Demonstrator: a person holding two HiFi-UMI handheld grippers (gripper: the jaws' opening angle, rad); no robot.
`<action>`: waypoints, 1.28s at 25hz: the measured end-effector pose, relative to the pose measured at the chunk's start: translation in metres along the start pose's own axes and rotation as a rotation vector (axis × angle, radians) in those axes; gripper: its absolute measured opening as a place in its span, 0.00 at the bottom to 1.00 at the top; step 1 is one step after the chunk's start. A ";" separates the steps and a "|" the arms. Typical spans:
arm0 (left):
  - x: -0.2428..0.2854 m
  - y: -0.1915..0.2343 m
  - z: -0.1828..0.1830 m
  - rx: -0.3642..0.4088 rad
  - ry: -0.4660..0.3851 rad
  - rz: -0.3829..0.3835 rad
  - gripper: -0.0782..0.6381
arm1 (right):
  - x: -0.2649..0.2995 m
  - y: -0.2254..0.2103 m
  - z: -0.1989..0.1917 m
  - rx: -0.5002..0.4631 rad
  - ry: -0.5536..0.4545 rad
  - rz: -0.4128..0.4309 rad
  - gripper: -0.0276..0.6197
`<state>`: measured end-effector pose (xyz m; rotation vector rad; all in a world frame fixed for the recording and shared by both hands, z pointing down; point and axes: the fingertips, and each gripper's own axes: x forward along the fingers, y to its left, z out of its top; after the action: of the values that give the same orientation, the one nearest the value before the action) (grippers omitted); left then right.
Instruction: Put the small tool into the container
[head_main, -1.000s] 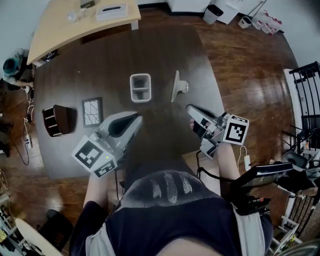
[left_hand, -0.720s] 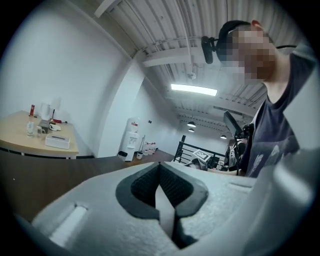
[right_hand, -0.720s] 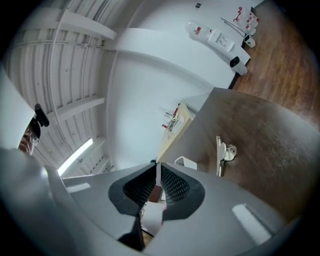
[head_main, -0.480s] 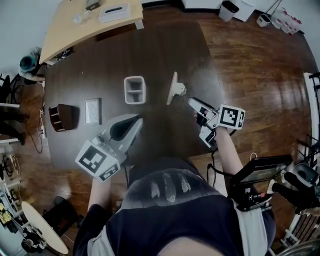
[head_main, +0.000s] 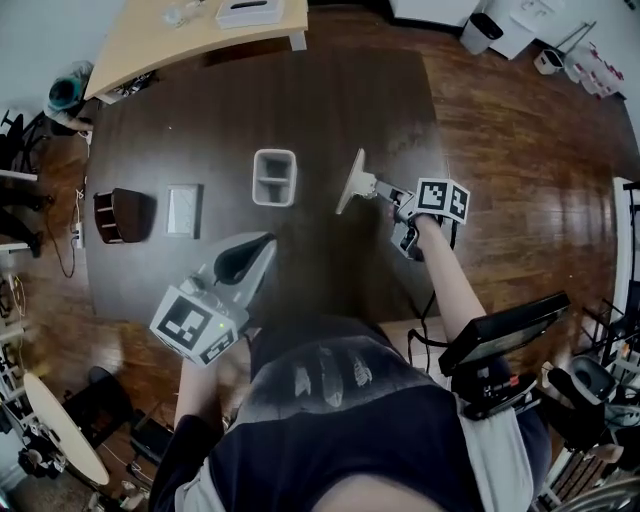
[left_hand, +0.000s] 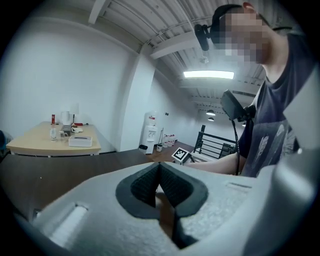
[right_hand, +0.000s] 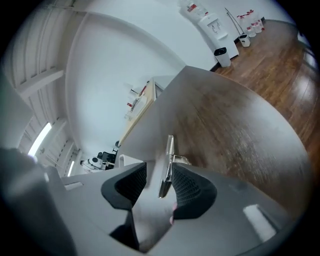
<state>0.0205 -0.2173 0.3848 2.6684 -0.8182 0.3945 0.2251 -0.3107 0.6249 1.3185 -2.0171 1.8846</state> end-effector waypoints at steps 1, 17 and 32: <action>0.000 0.003 -0.002 -0.004 0.002 0.006 0.11 | 0.005 -0.005 0.001 -0.003 0.014 -0.021 0.28; -0.004 0.027 -0.016 -0.045 0.019 0.028 0.11 | 0.045 -0.027 -0.010 0.134 0.136 -0.011 0.13; -0.015 0.020 -0.015 -0.031 -0.004 0.009 0.11 | 0.013 0.018 -0.022 0.140 0.017 0.147 0.05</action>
<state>-0.0059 -0.2200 0.3979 2.6388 -0.8315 0.3758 0.1956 -0.3012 0.6239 1.2088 -2.0597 2.1277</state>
